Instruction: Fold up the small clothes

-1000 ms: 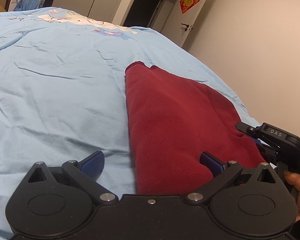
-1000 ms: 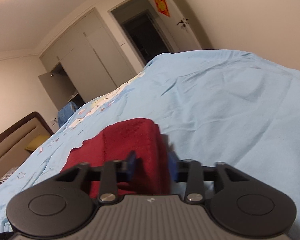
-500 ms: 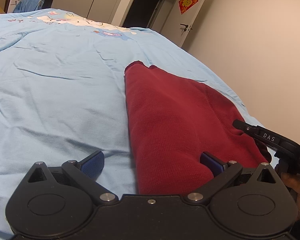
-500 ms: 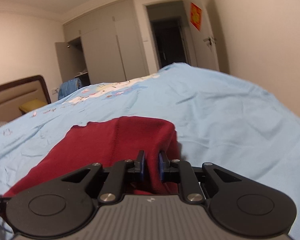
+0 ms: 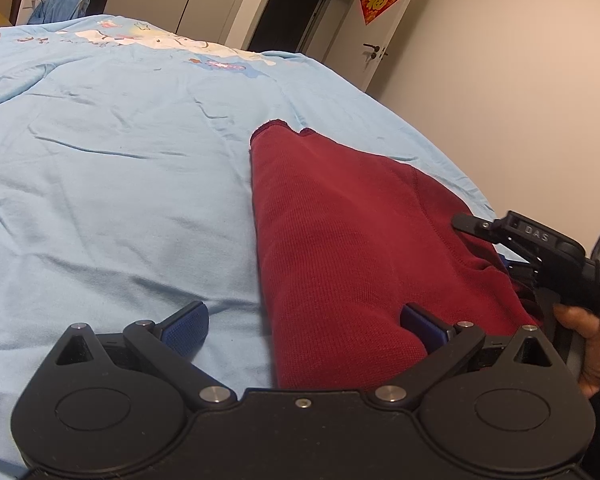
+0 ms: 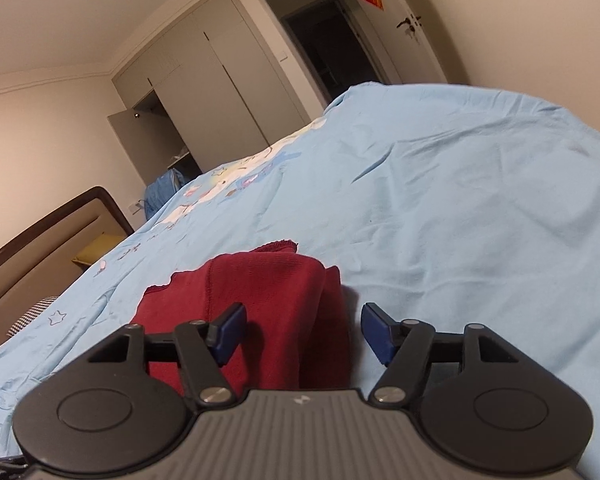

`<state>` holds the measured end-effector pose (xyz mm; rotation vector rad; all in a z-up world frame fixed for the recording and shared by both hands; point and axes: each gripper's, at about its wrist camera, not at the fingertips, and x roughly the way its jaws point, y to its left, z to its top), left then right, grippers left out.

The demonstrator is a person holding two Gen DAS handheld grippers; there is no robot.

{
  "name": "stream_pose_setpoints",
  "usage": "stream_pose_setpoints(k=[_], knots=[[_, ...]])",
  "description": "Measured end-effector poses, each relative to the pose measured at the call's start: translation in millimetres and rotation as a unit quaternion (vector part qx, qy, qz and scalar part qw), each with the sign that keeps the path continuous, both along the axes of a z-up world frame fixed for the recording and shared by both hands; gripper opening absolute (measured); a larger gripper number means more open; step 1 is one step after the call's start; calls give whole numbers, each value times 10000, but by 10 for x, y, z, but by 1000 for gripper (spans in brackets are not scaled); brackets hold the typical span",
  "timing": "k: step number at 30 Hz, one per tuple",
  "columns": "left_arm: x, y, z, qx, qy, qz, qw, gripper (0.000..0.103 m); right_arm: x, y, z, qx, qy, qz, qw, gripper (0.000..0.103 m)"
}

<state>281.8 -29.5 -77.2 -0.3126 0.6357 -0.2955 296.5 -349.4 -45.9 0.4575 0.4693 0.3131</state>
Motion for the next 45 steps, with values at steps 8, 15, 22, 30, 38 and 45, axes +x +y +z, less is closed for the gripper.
stream_pose_setpoints(k=[8, 15, 22, 30, 38, 45], knots=[[138, -64, 155, 188, 398, -28, 9990, 103, 32, -48, -215, 275, 74, 161, 9995, 52], [247, -93, 290, 301, 432, 4, 9986, 102, -42, -12, -240, 129, -23, 143, 9998, 49], [508, -18, 381, 205, 392, 148, 9989, 102, -55, 12, -238, 99, -45, 133, 9999, 49], [847, 80, 289, -62, 574, 20, 9983, 94, -88, 35, -215, 16, -122, 134, 9998, 43], [901, 15, 281, -265, 656, -220, 9973, 50, -158, 165, -71, -447, -290, 149, 9985, 24], [809, -51, 483, -53, 253, -221, 9994, 17, -239, 267, 199, -757, -555, 166, 9954, 18]])
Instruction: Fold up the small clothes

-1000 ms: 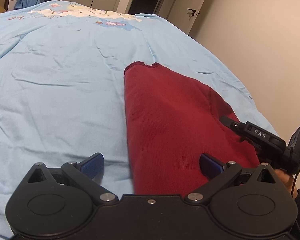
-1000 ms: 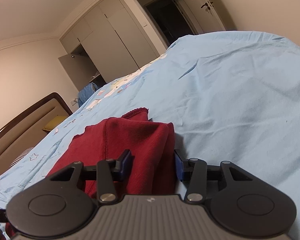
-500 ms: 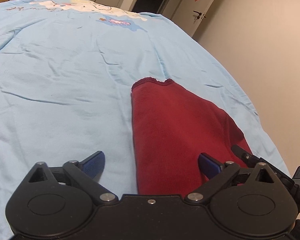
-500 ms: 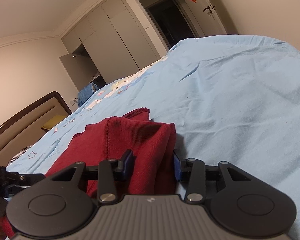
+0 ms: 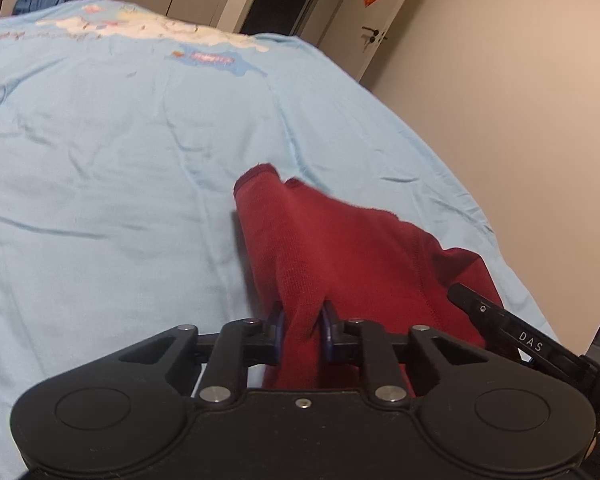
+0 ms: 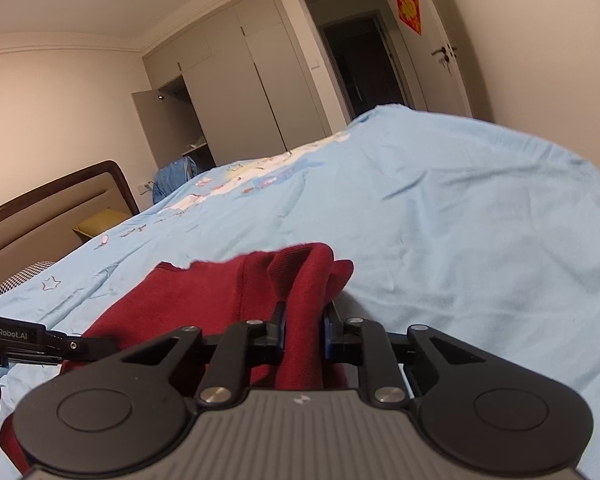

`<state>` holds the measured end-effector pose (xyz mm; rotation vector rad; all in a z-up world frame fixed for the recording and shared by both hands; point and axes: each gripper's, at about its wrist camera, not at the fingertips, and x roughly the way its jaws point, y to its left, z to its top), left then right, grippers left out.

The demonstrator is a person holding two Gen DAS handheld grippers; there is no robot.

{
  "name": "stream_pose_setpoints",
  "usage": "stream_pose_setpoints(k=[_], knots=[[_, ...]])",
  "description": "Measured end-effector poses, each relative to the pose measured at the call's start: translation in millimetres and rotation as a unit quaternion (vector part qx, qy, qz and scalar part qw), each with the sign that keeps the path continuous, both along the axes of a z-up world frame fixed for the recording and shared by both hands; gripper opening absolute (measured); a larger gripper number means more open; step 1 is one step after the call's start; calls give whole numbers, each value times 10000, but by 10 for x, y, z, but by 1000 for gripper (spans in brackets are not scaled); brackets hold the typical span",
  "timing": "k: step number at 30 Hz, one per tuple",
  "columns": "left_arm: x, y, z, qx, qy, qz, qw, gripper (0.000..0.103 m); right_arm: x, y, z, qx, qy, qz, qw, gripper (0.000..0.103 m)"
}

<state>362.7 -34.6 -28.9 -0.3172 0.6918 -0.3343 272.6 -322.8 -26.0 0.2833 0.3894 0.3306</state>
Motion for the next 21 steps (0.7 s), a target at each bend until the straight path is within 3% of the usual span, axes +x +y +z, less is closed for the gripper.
stream_pose_setpoints(k=[10, 15, 21], knots=[[60, 236, 538, 7, -498, 168, 9986, 15, 206, 406, 556, -83, -511, 494, 9974, 17], [245, 539, 720, 56, -432, 491, 9978, 15, 679, 723, 740, 110, -310, 768, 9965, 17], [480, 884, 723, 0, -208, 890, 9958, 15, 1284, 980, 697, 481, 240, 840, 9950, 17]])
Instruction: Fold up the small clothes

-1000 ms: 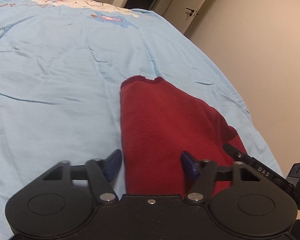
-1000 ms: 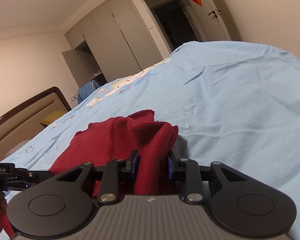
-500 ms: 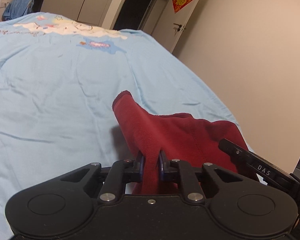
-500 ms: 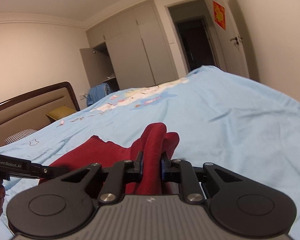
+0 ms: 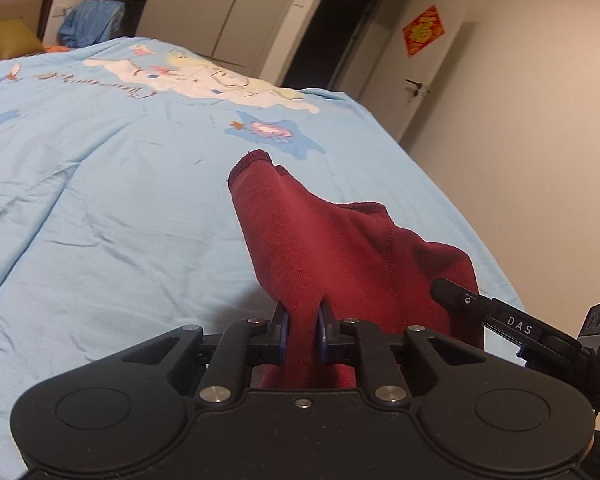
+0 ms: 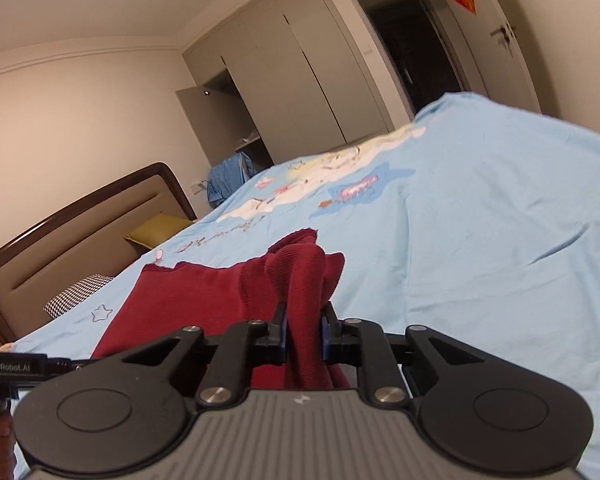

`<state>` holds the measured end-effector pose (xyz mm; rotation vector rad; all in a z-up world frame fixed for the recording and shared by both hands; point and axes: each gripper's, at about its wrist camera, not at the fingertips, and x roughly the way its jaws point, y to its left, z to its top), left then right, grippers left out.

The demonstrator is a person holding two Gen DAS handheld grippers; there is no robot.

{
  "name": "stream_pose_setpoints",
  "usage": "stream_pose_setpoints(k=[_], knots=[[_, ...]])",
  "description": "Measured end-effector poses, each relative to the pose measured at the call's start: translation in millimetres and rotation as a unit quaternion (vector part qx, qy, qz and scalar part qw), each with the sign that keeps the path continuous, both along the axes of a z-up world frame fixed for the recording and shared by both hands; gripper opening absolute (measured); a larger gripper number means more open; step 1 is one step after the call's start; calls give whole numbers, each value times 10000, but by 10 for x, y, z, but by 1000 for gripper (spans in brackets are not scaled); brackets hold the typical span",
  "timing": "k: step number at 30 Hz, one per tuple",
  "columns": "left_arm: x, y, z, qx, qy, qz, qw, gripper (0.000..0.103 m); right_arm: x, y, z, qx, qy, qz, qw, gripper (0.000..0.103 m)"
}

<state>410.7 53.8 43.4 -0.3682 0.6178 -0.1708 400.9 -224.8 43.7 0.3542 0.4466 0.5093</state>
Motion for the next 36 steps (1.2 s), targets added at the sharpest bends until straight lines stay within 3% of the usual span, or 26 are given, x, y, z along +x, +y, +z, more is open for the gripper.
stream_pose_setpoints(k=[4, 9, 15, 17, 19, 23, 27, 31, 36], knots=[[151, 96, -188, -25, 216, 158, 9996, 15, 246, 100, -207, -165, 321, -87, 9993, 17], [269, 163, -458, -134, 400, 352, 9985, 16, 255, 228, -394, -698, 241, -182, 9971, 18], [242, 160, -541, -145, 466, 482, 9976, 27, 111, 350, -444, -1199, 48, -338, 9922, 36], [233, 158, -529, -120, 468, 503, 9976, 35, 46, 352, -461, -1322, 13, -402, 9904, 46], [189, 135, -513, -70, 473, 539, 9974, 54, -28, 323, -468, -1399, -22, -460, 9891, 58], [27, 52, -423, 197, 299, 606, 9975, 75, -203, 234, -418, -1458, -131, -622, 9873, 82], [-191, -64, -296, 489, -55, 705, 9963, 98, -478, 155, -294, -1492, -471, -809, 9844, 94], [-409, -161, -169, 599, -381, 722, 9949, 102, -735, 131, -125, -1470, -833, -873, 9818, 102], [-726, -265, -38, 785, -729, 772, 9912, 102, -1071, 132, 89, -1505, -1277, -894, 9762, 103]])
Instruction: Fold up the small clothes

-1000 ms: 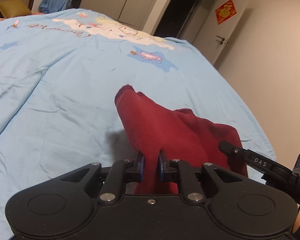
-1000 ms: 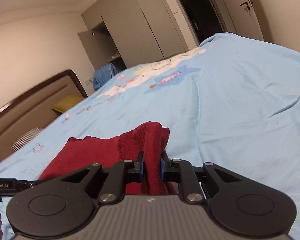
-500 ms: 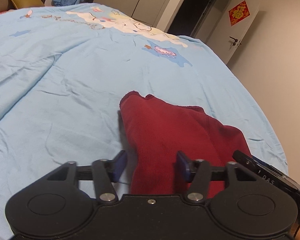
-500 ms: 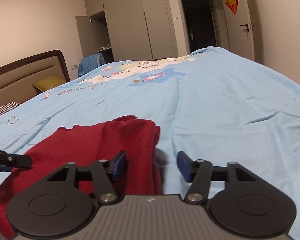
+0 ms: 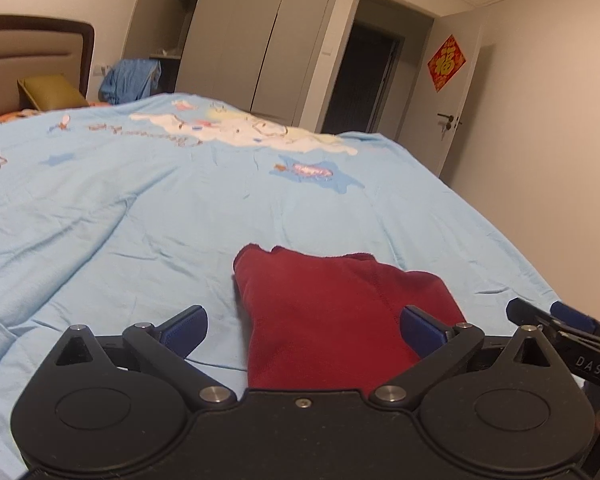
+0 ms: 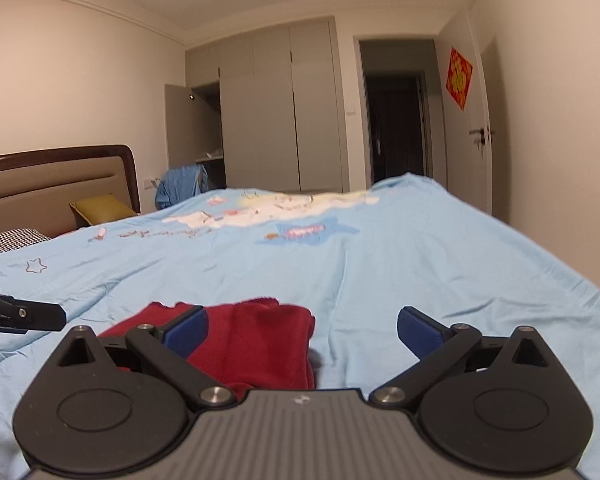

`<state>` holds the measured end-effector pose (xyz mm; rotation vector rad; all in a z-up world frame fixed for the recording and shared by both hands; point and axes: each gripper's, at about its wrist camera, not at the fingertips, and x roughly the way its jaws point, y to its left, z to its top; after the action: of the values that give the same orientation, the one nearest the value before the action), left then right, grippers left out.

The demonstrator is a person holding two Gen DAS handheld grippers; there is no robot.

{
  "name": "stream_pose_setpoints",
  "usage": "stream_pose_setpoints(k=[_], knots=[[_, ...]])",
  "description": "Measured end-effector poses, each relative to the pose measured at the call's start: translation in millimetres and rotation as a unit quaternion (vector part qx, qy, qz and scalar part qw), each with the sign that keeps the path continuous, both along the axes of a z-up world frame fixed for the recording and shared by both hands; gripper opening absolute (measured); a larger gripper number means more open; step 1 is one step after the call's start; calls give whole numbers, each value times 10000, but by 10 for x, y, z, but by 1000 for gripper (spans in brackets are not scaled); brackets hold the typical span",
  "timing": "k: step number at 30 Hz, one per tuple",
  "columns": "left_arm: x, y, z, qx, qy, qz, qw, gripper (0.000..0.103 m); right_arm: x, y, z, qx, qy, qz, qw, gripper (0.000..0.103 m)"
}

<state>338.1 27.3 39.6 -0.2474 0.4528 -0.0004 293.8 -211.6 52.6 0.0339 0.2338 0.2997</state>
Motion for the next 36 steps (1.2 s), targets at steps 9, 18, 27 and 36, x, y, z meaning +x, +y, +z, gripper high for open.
stream_pose_setpoints(k=[9, 18, 27, 36], knots=[[-592, -117, 54, 307, -288, 24, 9991, 102, -628, -43, 138, 34, -338, 137, 9993, 103], [-1051, -140, -38, 458, -296, 106, 9985, 102, -1114, -66, 68, -10, -468, 49, 9989, 103], [-1472, -129, -242, 612, -290, 189, 9975, 102, -1490, -56, -171, -11, -465, -167, 9988, 103], [-1717, -130, -450, 731, -359, 225, 9964, 102, -1767, 7, -452, -145, -447, -287, 9985, 103]])
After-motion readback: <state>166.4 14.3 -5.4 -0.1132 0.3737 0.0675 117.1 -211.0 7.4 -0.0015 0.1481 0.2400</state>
